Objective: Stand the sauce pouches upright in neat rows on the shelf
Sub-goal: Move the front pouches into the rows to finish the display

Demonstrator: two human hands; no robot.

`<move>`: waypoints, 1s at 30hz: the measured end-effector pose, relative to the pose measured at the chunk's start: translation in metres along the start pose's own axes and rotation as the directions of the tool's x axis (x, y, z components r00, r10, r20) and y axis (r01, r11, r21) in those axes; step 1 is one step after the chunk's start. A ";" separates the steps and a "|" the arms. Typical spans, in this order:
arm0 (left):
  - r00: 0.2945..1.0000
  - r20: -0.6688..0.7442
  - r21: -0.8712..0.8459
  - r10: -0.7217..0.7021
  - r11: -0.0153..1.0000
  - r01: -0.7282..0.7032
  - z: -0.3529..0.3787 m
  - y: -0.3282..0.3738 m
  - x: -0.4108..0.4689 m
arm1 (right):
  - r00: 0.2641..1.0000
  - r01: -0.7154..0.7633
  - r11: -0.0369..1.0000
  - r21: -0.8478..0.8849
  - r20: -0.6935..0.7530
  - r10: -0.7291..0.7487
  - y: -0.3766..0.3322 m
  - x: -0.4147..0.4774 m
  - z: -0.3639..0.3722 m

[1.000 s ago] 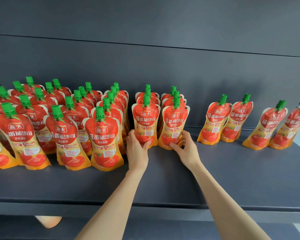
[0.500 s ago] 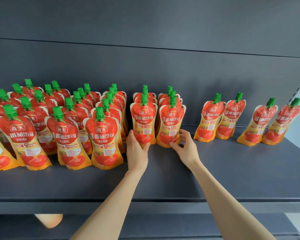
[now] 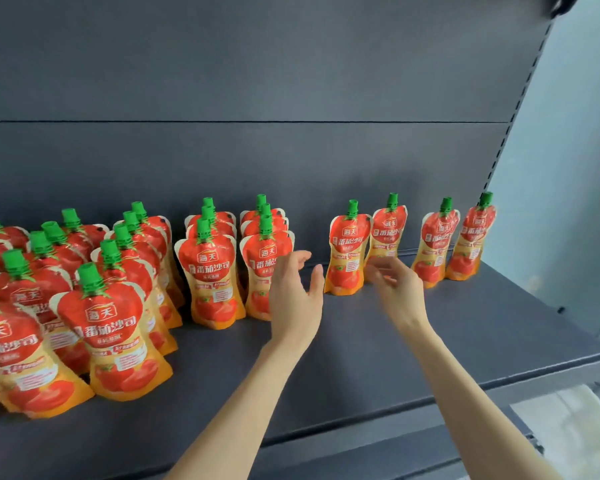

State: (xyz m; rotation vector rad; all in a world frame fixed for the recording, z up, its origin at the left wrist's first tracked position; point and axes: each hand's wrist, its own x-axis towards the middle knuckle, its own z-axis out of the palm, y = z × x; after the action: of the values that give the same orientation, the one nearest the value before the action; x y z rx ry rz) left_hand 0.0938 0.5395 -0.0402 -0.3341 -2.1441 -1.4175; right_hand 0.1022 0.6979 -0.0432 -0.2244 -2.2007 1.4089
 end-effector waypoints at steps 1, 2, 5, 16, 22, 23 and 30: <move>1.000 0.011 -0.019 0.010 1.000 -0.010 0.010 0.007 0.009 | 1.000 0.019 1.000 -0.013 -0.013 -0.019 -0.001 0.011 -0.008; 1.000 0.017 -0.032 0.018 0.999 -0.017 0.021 0.012 0.019 | 0.999 0.033 0.999 -0.027 -0.021 -0.034 -0.002 0.022 -0.015; 0.999 -0.001 0.001 0.033 0.999 -0.033 0.053 0.021 0.047 | 0.994 0.103 0.992 -0.076 -0.025 -0.105 -0.004 0.060 -0.033; 0.991 -0.126 -0.021 -0.043 0.999 0.041 0.123 0.024 0.089 | 0.944 0.273 0.944 -0.186 0.242 -0.225 0.001 0.160 -0.044; 0.985 -0.173 0.000 -0.008 1.000 0.008 0.117 0.022 0.084 | 0.899 0.381 0.919 -0.100 0.272 -0.343 0.008 0.163 -0.039; 0.984 -0.181 0.003 0.003 1.000 -0.003 0.113 0.023 0.080 | 0.888 0.398 0.914 -0.078 0.283 -0.363 0.007 0.160 -0.038; 0.971 -0.240 0.038 0.006 0.999 0.003 0.094 0.030 0.052 | 0.884 0.365 0.917 0.161 0.250 -0.395 0.010 0.129 -0.043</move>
State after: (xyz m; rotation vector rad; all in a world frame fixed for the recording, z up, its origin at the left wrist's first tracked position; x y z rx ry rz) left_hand 0.0374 0.6322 -0.0158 -0.1410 -1.9706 -1.3399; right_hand 0.0120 0.7884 0.0047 0.4528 -2.2141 1.3909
